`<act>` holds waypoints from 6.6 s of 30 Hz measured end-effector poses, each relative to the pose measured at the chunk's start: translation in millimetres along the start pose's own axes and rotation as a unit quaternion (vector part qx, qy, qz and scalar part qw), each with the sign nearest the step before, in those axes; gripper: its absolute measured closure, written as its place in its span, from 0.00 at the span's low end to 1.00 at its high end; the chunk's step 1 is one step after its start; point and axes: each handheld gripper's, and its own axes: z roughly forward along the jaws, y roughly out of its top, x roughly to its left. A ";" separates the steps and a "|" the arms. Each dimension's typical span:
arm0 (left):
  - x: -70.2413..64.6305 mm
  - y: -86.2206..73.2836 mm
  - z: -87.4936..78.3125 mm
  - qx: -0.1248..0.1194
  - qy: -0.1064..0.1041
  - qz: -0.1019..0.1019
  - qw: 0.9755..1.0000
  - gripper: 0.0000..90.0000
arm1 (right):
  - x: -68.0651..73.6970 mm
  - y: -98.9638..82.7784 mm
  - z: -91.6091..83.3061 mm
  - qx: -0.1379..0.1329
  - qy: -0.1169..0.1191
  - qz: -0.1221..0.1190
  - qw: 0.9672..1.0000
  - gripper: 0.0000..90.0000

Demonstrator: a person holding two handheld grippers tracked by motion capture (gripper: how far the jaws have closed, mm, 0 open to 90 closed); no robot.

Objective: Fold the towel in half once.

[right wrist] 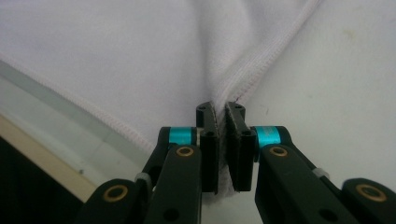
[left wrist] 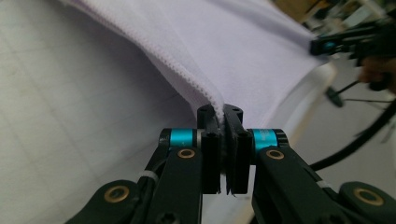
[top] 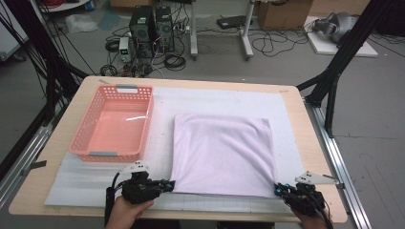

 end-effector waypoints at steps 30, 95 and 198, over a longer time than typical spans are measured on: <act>54.6 63.7 67.7 -0.073 0.201 0.087 0.973 0.53 | -31.2 24.1 37.8 -0.084 -0.035 0.000 0.996 0.62; 129.5 175.2 128.1 -0.126 0.307 0.090 0.939 0.57 | -115.6 178.7 150.8 -0.127 -0.125 -0.089 0.980 0.84; 27.4 3.3 39.4 0.006 0.152 0.093 0.984 0.65 | -27.0 -1.1 33.9 -0.071 -0.037 -0.038 0.996 0.67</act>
